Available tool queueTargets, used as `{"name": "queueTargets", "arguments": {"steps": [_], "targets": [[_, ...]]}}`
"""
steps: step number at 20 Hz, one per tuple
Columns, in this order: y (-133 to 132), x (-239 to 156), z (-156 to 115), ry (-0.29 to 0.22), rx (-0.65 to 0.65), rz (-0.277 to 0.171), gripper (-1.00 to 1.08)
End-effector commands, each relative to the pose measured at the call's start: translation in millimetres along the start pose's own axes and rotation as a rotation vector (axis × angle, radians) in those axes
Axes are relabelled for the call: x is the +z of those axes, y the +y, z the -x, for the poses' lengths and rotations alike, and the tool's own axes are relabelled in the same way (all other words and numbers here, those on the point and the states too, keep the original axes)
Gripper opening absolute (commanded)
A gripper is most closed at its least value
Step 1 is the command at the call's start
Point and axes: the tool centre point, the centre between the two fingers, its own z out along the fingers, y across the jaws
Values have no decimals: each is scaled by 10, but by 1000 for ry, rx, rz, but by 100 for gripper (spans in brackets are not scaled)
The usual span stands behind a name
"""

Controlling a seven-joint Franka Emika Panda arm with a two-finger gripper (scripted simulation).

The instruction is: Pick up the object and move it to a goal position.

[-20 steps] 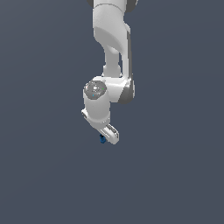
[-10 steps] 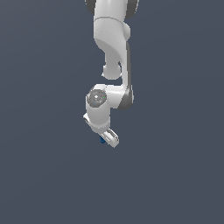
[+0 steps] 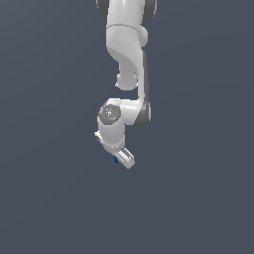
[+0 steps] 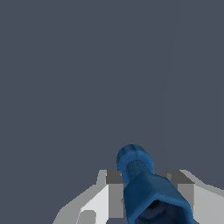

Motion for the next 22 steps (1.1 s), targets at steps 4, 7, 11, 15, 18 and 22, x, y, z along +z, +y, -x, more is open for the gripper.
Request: {"name": "queueTargets", "arguments": {"steps": [4,7,11,15,18,22], "targets": [[-2,0,0,0,0,0,-100],[-3,-2,1,0,0,0,-100],[-44,-66,20,7,8,-5,-100],[-140,-211,65,23,26,-14,-100],[-243,-369,114,40,45,-25,-100],[-418,-640,199,69,78,-43,-100]]}}
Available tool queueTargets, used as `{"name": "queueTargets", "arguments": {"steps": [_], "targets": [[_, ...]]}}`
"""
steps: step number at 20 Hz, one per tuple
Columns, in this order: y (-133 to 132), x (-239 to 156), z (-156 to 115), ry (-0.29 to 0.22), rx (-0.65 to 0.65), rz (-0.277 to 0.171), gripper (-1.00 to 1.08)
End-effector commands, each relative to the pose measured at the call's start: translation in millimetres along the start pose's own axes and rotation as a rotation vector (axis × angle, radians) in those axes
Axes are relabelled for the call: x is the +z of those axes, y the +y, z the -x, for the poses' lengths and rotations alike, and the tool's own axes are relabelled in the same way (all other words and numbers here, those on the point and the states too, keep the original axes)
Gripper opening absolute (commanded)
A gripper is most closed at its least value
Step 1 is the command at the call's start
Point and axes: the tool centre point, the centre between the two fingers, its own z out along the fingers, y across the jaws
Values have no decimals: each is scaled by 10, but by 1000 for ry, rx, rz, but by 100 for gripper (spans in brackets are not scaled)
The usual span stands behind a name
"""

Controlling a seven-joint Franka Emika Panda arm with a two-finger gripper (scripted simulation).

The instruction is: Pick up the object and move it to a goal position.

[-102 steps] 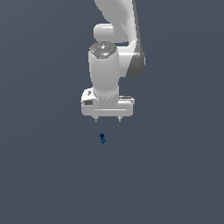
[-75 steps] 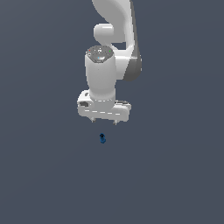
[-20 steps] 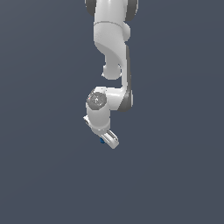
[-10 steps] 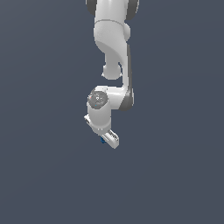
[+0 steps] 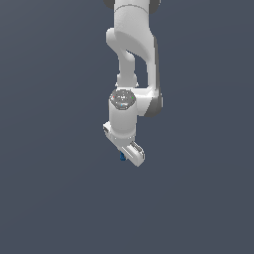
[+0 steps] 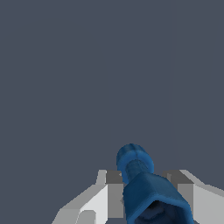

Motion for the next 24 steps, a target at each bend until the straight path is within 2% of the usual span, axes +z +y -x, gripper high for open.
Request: {"name": "queueTargets", "arguments": {"steps": [1,24], "targets": [[-124,-186,57,20,22,-13,-100],[-1323,-2095,670,232,254,-132,-100]]}}
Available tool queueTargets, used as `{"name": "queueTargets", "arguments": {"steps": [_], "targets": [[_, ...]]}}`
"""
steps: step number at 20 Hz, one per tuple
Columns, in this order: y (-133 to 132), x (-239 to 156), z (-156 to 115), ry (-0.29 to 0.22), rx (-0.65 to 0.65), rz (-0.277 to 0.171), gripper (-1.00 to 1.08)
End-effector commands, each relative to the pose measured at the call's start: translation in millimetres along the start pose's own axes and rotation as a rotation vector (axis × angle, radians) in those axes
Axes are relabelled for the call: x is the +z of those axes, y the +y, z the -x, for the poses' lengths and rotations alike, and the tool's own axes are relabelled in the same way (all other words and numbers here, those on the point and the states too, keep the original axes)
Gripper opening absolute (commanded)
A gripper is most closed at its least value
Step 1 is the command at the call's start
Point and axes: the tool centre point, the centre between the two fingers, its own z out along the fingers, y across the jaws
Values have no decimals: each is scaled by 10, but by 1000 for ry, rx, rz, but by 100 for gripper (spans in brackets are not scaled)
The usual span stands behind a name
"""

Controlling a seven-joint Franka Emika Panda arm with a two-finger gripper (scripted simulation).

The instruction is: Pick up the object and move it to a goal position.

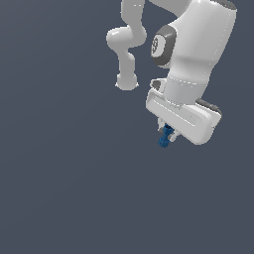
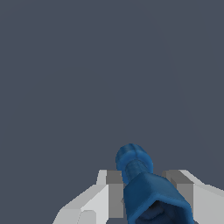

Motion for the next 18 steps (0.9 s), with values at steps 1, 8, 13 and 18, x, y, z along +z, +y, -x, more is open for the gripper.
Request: {"name": "queueTargets", "arguments": {"steps": [1,8,13,18], "targets": [[-141,-217,60,25,27,-13,-100],[-550,-833,244,96,102,-50,-100],[-803,-1214,368,140,147,-72,-100],[-1004,-1509,469,174,182,-88,-100]]}}
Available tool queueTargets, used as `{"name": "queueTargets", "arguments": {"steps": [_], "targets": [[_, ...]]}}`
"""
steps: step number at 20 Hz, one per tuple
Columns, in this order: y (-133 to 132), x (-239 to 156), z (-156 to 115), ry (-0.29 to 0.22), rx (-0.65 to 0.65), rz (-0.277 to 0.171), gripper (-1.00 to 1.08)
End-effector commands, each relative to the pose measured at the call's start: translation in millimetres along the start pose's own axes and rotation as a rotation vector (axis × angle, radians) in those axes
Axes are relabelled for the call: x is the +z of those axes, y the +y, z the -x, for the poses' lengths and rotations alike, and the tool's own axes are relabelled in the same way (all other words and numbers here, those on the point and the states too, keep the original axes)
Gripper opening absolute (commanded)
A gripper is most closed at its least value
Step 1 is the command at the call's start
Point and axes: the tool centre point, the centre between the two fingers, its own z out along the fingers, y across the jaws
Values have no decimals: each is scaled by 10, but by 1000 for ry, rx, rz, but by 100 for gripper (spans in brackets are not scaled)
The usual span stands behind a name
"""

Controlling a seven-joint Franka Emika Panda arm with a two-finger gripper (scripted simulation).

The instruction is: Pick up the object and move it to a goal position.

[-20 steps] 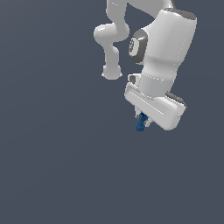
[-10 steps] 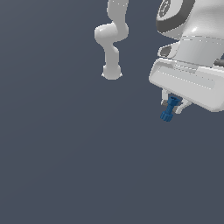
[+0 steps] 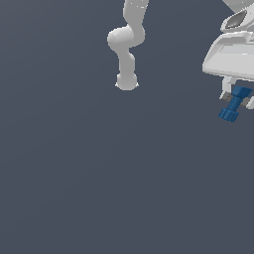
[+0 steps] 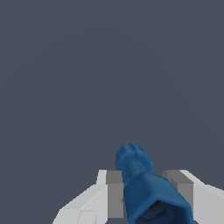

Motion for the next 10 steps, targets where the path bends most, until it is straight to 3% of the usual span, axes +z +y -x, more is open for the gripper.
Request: {"name": "queueTargets", "arguments": {"steps": [1,10], "targets": [[-91,-129,34,16,17,-7,-100],[-273,-370,109,45,44,-20,-100]]}}
